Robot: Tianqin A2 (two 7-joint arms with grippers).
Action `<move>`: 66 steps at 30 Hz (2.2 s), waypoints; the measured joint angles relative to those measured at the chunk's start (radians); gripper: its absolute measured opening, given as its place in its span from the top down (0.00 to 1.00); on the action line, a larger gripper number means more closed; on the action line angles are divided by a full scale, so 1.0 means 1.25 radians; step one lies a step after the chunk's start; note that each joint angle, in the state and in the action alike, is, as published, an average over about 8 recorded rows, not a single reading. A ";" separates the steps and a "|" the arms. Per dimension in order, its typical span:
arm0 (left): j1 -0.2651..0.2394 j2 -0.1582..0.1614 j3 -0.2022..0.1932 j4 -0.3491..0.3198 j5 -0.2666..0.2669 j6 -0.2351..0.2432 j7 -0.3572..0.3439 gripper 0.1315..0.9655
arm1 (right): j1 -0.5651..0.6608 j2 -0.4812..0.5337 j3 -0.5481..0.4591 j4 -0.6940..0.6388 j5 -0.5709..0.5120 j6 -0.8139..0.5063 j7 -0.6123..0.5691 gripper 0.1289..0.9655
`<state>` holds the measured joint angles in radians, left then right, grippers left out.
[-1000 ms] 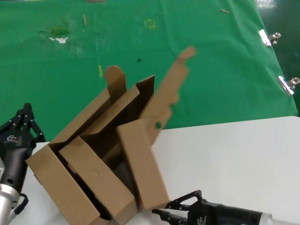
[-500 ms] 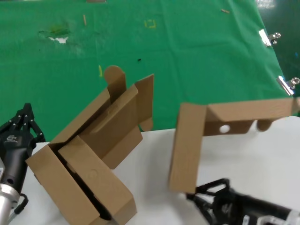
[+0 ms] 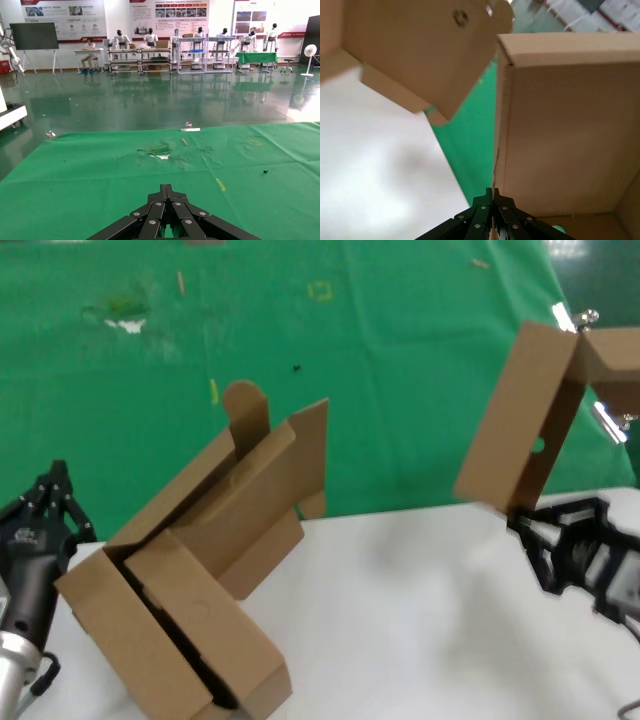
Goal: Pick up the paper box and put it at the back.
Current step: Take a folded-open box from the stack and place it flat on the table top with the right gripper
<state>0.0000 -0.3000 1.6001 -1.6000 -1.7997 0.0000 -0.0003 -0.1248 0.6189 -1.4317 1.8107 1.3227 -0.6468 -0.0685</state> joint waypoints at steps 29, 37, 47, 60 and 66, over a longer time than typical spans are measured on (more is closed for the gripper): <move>0.000 0.000 0.000 0.000 0.000 0.000 0.000 0.99 | 0.790 -0.138 -0.667 -0.329 -0.984 -0.576 0.667 0.99; 0.000 0.000 0.000 0.000 0.000 0.000 0.000 0.99 | 0.839 -0.273 -0.725 -0.484 -1.071 -0.553 0.604 0.99; 0.000 0.000 0.000 0.000 0.000 0.000 0.000 0.99 | 0.875 -0.429 -0.737 -0.686 -1.089 -0.508 0.652 0.99; 0.000 0.000 0.000 0.000 0.000 0.000 0.000 0.99 | 0.902 -0.480 -0.753 -0.772 -1.080 -0.514 0.722 0.99; 0.000 0.000 0.000 0.000 0.000 0.000 0.000 0.99 | 0.876 -0.448 -0.744 -0.711 -1.067 -0.565 0.727 0.99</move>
<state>0.0000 -0.3000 1.6000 -1.6000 -1.7997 0.0000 -0.0003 0.9704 0.0583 -2.3621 0.9217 -0.0113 -1.3527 0.8399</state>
